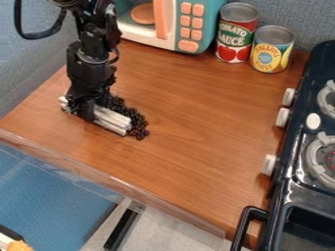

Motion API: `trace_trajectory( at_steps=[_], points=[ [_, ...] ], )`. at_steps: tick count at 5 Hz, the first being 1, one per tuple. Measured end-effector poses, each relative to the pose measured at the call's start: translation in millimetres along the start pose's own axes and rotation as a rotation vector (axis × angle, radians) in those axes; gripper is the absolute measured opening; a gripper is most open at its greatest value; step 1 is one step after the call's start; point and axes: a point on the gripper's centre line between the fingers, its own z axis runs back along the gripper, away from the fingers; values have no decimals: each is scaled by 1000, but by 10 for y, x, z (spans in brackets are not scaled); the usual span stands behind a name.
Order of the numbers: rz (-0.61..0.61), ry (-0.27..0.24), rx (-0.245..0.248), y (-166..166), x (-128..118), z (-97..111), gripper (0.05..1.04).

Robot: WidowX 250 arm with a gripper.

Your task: Sweep into pile

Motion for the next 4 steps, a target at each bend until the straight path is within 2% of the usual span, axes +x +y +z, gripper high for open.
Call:
trace_trajectory(
  at_steps=[4],
  points=[
    [17,-11,18,-255,14,0,374]
  ],
)
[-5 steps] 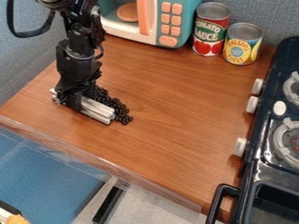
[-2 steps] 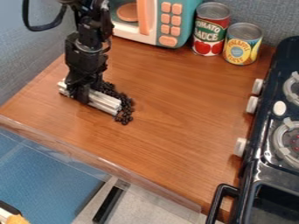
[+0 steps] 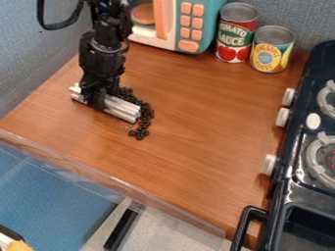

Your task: Sweep into pile

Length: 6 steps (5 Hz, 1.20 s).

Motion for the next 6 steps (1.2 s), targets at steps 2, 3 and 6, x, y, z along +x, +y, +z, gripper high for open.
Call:
trace_trajectory(
  at_steps=[2,3,6],
  points=[
    [18,3,-3,-124,24,10,374],
    [33,18,-1,-128,3,19,374],
    [47,130,-53,66,11,355,374]
  ],
)
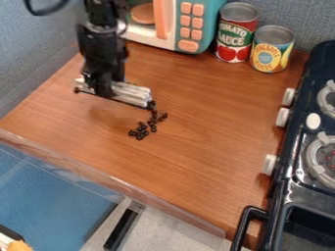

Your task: Sweep into pile

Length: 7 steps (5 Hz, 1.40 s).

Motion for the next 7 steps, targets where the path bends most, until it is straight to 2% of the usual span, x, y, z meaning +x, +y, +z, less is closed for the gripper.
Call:
trace_trajectory(
  at_steps=[1,2,4,7],
  points=[
    [-16,27,-29,65,-20,75,374],
    [-40,29,-25,193,-68,86,374],
    [-119,-10,29,419,-325,-127,374],
    [-155,-31,29,596,-431,-113,374]
  ],
)
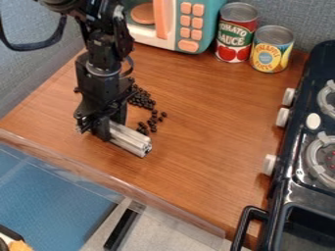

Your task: Sweep into pile

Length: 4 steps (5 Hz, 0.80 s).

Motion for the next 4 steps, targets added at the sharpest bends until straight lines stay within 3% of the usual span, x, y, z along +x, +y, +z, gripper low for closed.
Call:
trace_trajectory(
  at_steps=[4],
  points=[
    [-4,-97,17,-118,-77,-189,374]
  ],
)
